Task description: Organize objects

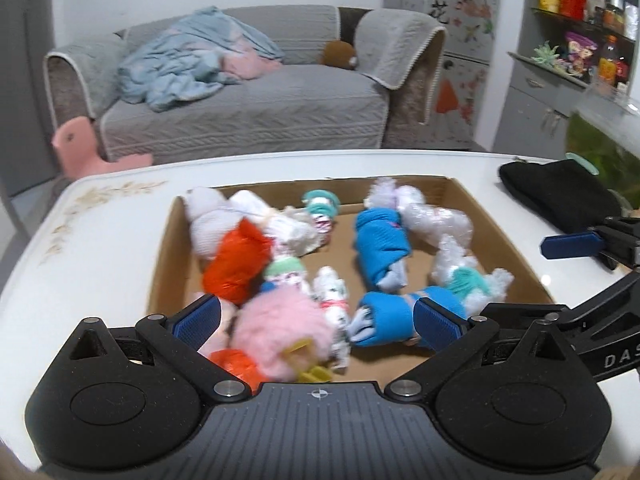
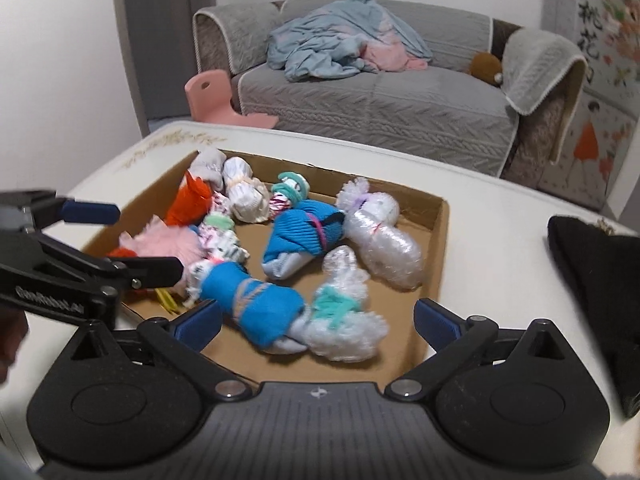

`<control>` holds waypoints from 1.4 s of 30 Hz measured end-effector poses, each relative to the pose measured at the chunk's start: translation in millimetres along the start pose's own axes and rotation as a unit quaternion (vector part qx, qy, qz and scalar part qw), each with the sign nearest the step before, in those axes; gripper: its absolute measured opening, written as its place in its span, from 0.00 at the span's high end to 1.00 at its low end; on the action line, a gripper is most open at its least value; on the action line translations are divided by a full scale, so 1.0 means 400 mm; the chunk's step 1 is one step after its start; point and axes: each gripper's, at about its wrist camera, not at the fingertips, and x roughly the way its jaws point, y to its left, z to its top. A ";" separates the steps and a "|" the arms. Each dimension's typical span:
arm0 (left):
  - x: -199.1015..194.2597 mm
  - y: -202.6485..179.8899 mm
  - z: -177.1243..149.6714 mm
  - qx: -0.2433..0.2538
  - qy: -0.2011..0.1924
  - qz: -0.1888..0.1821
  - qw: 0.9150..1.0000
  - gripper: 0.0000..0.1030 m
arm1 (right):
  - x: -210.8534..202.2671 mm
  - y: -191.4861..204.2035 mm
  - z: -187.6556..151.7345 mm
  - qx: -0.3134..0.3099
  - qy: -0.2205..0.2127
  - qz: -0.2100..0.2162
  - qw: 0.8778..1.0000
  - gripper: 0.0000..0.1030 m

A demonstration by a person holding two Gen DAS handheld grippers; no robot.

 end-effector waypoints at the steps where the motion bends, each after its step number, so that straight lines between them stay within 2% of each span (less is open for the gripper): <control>1: -0.005 0.003 -0.003 0.000 -0.001 0.005 1.000 0.00 | 0.001 0.007 -0.001 0.005 -0.001 -0.001 1.000 0.01; 5: -0.020 0.018 -0.017 -0.005 -0.011 0.019 1.000 0.01 | -0.001 0.026 -0.003 0.030 -0.007 -0.001 1.000 0.01; 10: -0.027 0.041 -0.022 -0.027 -0.011 0.014 0.999 0.01 | 0.000 0.038 -0.007 0.054 -0.009 -0.003 0.999 0.01; 16: -0.032 0.039 -0.025 -0.021 -0.012 0.037 0.999 0.01 | -0.003 0.037 -0.009 0.076 -0.017 -0.008 0.997 0.01; 25: -0.047 0.048 -0.020 -0.014 -0.019 0.053 0.998 0.01 | 0.001 0.046 -0.013 0.078 -0.016 -0.006 0.997 0.01; 36: -0.053 0.067 -0.018 -0.030 -0.028 0.060 0.997 0.01 | -0.002 0.065 -0.010 0.070 -0.017 -0.001 0.997 0.01; 42: -0.041 0.067 -0.021 -0.023 -0.018 0.080 0.996 0.01 | -0.003 0.074 -0.010 0.063 -0.016 0.002 0.998 0.01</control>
